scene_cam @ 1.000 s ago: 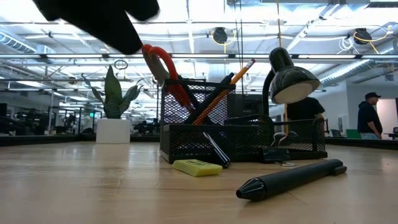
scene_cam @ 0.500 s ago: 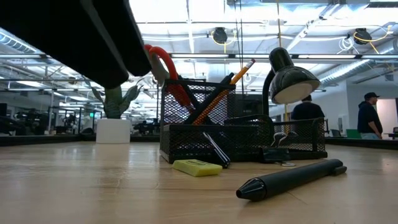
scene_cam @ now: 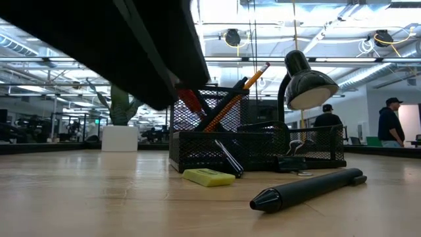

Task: Pick and place office supplies into organizer
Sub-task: Put the green eraser into the black desk organizer

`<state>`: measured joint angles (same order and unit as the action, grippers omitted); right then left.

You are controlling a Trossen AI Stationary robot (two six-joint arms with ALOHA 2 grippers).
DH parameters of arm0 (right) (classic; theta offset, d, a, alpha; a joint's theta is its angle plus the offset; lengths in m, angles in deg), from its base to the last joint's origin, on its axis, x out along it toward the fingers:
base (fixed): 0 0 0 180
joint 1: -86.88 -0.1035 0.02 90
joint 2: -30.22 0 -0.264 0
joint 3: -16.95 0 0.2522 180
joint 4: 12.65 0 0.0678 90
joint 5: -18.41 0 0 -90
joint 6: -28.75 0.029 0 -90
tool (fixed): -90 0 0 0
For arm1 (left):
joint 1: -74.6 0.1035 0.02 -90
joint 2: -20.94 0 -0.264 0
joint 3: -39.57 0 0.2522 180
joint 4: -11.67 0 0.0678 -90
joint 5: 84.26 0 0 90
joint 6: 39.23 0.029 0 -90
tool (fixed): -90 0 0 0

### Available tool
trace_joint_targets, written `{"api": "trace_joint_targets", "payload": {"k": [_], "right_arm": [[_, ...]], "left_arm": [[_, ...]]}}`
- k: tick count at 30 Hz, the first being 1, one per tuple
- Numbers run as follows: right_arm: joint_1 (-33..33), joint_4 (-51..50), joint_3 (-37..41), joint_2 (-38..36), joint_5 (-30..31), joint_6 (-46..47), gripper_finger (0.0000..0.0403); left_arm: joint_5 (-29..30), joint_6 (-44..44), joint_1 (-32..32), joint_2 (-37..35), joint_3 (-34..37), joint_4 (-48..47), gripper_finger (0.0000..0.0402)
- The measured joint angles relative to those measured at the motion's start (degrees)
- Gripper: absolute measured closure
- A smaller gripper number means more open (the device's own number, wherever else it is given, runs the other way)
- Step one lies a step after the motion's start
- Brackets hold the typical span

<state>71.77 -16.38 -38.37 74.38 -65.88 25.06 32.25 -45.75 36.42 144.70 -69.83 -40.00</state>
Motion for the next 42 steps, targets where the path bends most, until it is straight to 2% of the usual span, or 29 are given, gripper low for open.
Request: {"api": "trace_joint_targets", "payload": {"k": [15, 42], "right_arm": [[0.0, 0.0, 0.0, 0.0, 0.0, 0.0, 0.0280], [0.0, 0.0, 0.0, 0.0, 0.0, 1.5, 0.0280]], "left_arm": [[-6.0, 16.1, 5.6, 2.2, 0.0, 0.1, 0.0172], [-12.5, 23.4, 9.9, 3.4, 0.0, -0.8, 0.0172]]}}
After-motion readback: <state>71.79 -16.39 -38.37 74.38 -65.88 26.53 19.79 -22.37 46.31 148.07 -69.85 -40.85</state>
